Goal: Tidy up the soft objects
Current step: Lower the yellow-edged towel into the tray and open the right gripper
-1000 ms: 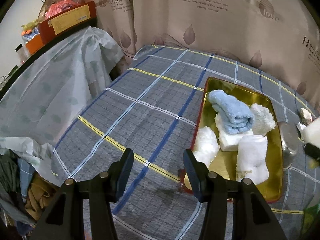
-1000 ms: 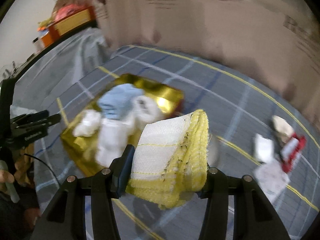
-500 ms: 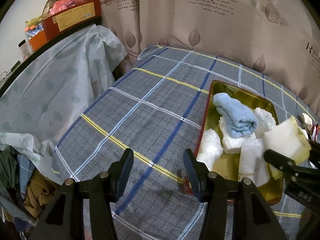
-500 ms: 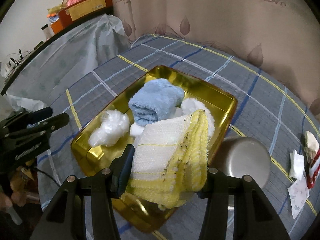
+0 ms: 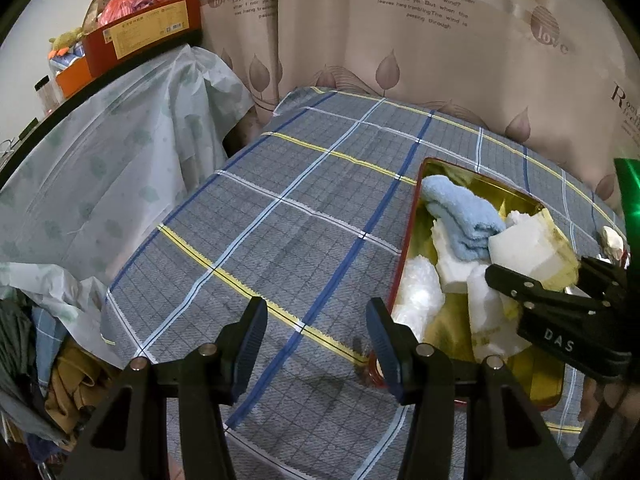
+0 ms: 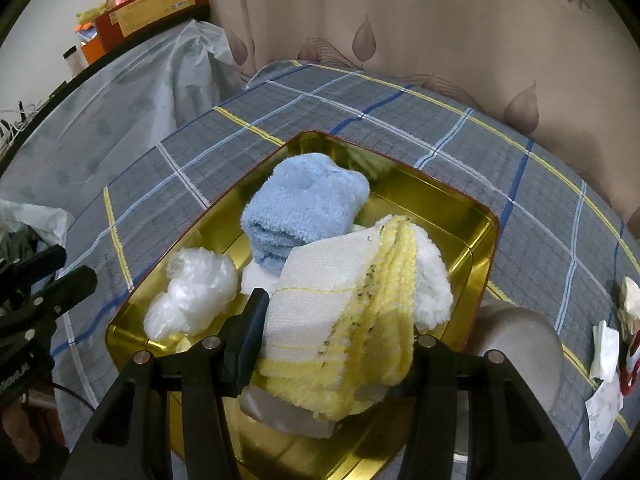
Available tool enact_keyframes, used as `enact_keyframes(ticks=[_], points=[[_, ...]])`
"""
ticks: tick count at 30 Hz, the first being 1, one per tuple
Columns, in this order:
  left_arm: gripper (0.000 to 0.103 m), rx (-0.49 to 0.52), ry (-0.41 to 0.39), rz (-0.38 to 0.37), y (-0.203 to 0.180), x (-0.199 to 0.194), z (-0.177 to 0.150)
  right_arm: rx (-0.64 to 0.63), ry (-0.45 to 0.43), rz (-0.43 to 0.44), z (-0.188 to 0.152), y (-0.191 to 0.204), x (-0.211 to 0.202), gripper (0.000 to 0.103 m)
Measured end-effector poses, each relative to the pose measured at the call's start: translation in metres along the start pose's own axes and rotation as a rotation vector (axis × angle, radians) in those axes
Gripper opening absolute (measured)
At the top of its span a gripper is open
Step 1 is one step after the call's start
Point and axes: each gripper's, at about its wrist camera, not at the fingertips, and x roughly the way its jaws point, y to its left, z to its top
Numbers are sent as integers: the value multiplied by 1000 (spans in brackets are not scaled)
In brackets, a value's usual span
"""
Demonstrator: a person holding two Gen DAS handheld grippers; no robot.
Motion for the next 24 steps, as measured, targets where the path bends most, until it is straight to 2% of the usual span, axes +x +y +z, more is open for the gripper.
enact_keyframes(ticks=[7, 9, 11, 24], points=[[53, -3, 1, 0, -1, 0, 0, -12, -23, -4, -3, 3, -5, 57], [53, -1, 3, -3, -1, 1, 0, -8, -30, -2, -6, 4, -9, 65], [53, -2, 4, -9, -2, 2, 0, -2, -38, 10, -7, 3, -12, 69], [53, 10, -4, -23, -9, 3, 0, 31, -107, 54, -17, -2, -55, 76]])
